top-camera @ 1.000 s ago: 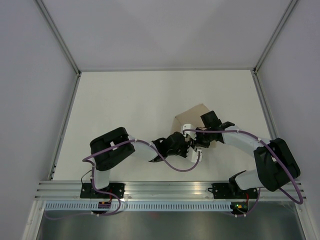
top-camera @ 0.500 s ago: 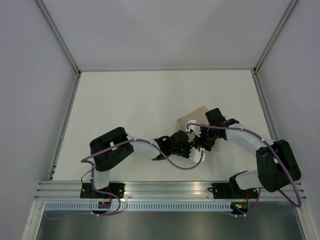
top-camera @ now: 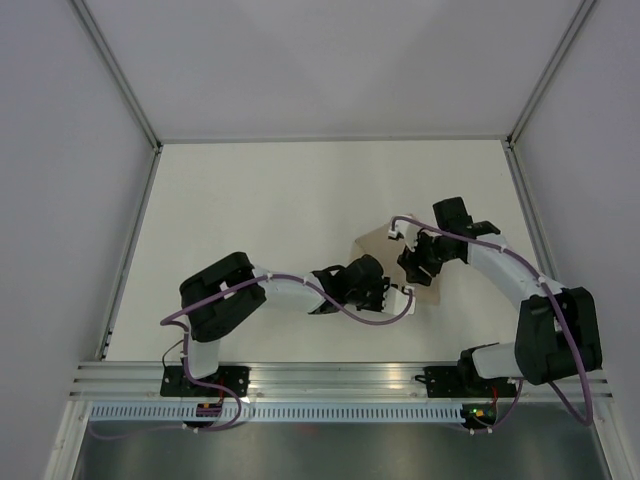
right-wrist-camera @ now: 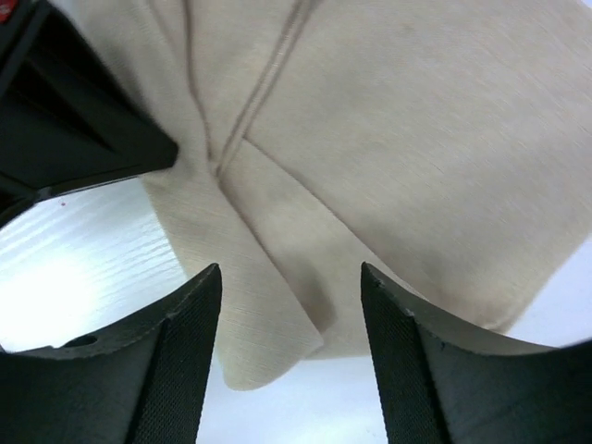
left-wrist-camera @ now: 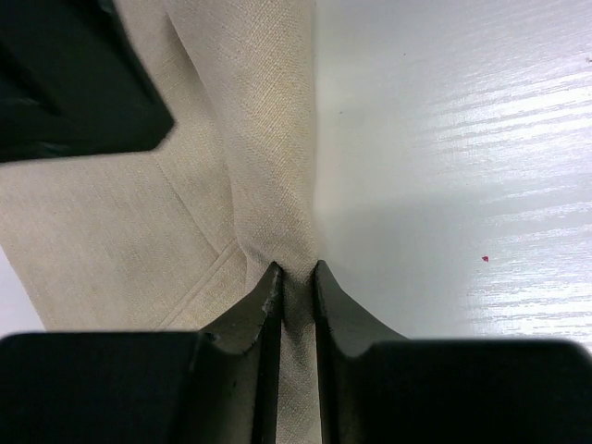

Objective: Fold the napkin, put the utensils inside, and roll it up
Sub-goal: Roll the napkin with the utensil

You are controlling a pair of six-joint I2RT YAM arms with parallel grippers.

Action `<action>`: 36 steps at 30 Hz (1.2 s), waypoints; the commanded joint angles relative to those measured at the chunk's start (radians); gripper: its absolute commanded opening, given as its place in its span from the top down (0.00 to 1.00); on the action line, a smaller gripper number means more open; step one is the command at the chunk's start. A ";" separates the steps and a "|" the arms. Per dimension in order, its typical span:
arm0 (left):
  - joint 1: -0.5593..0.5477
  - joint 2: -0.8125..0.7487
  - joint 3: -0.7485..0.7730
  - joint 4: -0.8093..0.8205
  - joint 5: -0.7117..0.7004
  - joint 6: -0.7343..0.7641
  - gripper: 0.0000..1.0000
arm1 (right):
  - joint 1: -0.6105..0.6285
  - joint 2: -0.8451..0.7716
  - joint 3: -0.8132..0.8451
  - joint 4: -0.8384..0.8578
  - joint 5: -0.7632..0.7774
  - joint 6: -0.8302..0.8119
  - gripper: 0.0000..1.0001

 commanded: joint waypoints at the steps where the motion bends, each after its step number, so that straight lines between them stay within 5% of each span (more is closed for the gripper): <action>1: 0.000 0.040 0.014 -0.123 0.021 -0.077 0.98 | -0.055 0.020 0.055 0.010 -0.007 0.056 0.33; 8: 0.000 0.047 0.049 -0.178 0.013 -0.113 0.98 | -0.209 0.129 0.145 -0.054 0.025 0.126 0.55; 25: 0.002 0.078 0.129 -0.287 0.032 -0.162 0.98 | -0.279 0.385 0.239 -0.114 0.089 0.219 0.59; 36: 0.005 0.135 0.291 -0.520 0.165 -0.251 0.98 | -0.204 0.555 0.382 -0.073 0.170 0.281 0.59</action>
